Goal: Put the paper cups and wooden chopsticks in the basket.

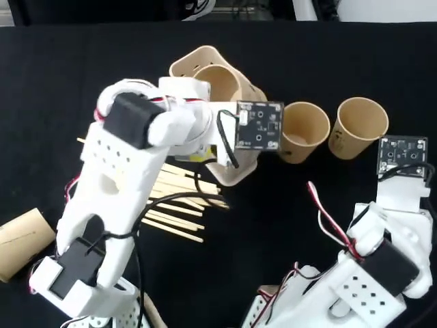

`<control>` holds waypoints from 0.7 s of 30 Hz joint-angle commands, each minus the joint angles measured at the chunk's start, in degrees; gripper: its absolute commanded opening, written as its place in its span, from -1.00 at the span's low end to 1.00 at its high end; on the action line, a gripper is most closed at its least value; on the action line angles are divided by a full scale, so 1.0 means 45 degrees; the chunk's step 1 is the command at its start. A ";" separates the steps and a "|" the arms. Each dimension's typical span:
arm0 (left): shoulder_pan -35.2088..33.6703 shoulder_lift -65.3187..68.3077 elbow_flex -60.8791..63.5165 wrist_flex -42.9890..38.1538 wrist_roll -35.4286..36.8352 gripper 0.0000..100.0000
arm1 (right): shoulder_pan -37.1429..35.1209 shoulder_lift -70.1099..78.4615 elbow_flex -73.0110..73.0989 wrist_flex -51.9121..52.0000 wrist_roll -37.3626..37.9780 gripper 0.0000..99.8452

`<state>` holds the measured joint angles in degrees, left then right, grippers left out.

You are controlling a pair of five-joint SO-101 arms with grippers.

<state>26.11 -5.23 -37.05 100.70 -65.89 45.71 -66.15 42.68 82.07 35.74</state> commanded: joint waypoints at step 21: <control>-0.0440 -0.2188 -0.4230 0.0000 0.8635 -0.51 | -0.7092 0.6750 -1.0676 0.0703 -0.7560 -0.98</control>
<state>26.11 -12.53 -53.23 100.70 -35.30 18.02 -38.46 -0.22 85.14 6.02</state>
